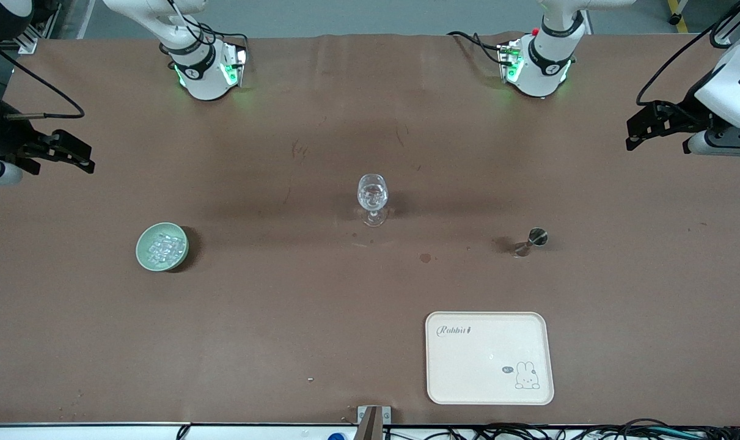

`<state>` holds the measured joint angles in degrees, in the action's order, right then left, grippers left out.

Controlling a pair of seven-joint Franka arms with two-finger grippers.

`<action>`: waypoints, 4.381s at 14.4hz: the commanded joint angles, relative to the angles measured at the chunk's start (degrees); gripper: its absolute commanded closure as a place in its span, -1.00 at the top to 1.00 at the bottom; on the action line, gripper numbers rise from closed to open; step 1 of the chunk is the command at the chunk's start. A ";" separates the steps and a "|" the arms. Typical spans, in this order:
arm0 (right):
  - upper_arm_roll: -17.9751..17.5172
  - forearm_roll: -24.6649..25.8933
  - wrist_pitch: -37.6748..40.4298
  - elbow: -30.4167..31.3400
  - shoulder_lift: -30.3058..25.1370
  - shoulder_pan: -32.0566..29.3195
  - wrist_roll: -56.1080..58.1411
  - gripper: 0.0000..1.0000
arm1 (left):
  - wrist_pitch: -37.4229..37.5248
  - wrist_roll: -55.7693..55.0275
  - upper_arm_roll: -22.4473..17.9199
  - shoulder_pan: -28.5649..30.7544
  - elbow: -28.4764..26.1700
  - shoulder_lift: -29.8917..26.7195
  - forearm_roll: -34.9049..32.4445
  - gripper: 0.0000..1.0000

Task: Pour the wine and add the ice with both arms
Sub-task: 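Move the right gripper to the bowl while the left gripper reaches the jigger, then grasp the jigger with the left gripper while the right gripper grasps ice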

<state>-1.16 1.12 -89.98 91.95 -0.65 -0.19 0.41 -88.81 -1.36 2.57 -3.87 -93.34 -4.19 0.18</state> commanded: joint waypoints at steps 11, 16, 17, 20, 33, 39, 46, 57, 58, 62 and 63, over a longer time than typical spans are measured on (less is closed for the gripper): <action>-0.07 -0.15 -1.16 0.59 -0.14 -0.51 -0.32 1.00 | 0.92 -3.97 -0.37 0.35 2.81 6.99 0.52 1.00; 0.19 0.02 -6.69 0.60 7.49 -1.91 -0.23 0.99 | 0.65 -20.22 -0.46 1.32 1.67 11.39 8.93 1.00; 0.19 0.02 -8.53 0.68 9.25 -2.27 -0.23 0.99 | -0.39 -23.74 -0.46 1.93 0.88 11.92 10.87 1.00; 0.19 0.02 -15.38 0.68 15.93 -4.03 0.03 0.99 | -2.60 -32.89 -0.46 3.77 -0.53 16.56 16.42 1.00; 0.28 0.37 -40.09 18.16 22.45 -3.50 -0.23 0.96 | -12.27 -33.27 -0.37 12.21 -0.62 33.18 38.03 1.00; 0.28 0.46 -45.72 22.92 22.71 -3.50 -0.15 0.90 | -9.02 -32.92 -0.02 18.89 -4.39 39.33 53.23 1.00; 0.28 0.46 -47.04 24.85 23.15 -3.76 -0.32 0.81 | -4.10 -33.80 -0.02 20.65 -4.22 46.45 57.74 0.99; 0.19 0.46 -48.89 26.70 24.12 -3.33 -0.41 0.51 | -0.05 -33.09 0.07 21.54 -3.69 51.47 61.87 0.84; 0.19 0.46 -48.89 26.70 24.12 -3.24 -0.50 0.48 | -0.05 -32.92 0.07 21.45 -3.69 51.99 62.04 0.84; 0.19 0.46 -48.89 26.70 24.38 -2.89 -0.67 0.34 | -0.05 -32.92 0.16 21.01 -2.29 53.49 62.13 0.81; 0.19 0.46 -48.89 26.70 24.38 -2.62 -0.76 0.30 | -0.05 -32.83 0.16 21.01 -2.03 53.84 62.13 0.79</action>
<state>-0.78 1.17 -138.00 117.77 24.10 -3.27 0.46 -89.91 -34.33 2.81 17.25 -97.10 48.30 61.28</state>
